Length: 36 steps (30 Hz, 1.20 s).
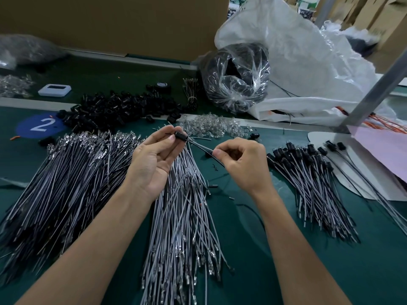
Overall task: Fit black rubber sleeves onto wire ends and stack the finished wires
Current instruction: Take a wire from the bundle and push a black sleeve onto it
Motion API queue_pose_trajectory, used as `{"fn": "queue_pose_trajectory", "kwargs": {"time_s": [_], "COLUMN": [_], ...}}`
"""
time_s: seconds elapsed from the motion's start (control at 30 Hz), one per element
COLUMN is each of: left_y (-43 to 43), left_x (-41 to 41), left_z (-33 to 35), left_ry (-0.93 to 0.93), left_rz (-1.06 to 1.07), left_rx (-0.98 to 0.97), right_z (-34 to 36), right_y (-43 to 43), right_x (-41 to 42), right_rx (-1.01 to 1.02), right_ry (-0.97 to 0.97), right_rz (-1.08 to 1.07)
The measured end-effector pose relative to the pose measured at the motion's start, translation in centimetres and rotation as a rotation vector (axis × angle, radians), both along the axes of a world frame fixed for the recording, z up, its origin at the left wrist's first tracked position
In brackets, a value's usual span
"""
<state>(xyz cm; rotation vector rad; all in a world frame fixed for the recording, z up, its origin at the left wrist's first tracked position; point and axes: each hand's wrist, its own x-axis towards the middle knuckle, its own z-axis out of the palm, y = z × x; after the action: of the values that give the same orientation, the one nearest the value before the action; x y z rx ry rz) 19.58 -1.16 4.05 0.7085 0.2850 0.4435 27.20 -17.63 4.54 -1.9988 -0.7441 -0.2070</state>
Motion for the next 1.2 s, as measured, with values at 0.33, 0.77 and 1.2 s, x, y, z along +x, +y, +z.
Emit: {"fn": "queue_pose_trajectory", "kwargs": {"time_s": [0.33, 0.77, 1.2], "left_y": [0.2, -0.4, -1.4], "left_x": [0.0, 0.0, 0.1], "left_z": [-0.1, -0.3, -0.5], "left_ry": [0.003, -0.010, 0.075], "left_rz": [0.020, -0.054, -0.022], "left_rx": [-0.035, 0.050, 0.096], "right_z": [0.0, 0.1, -0.2], "right_y": [0.0, 0.1, 0.8], "right_x": [-0.1, -0.2, -0.6], "right_rx": [-0.017, 0.016, 0.020], "right_ry": [0.003, 0.015, -0.081], "right_rz": [0.018, 0.012, 0.019]}}
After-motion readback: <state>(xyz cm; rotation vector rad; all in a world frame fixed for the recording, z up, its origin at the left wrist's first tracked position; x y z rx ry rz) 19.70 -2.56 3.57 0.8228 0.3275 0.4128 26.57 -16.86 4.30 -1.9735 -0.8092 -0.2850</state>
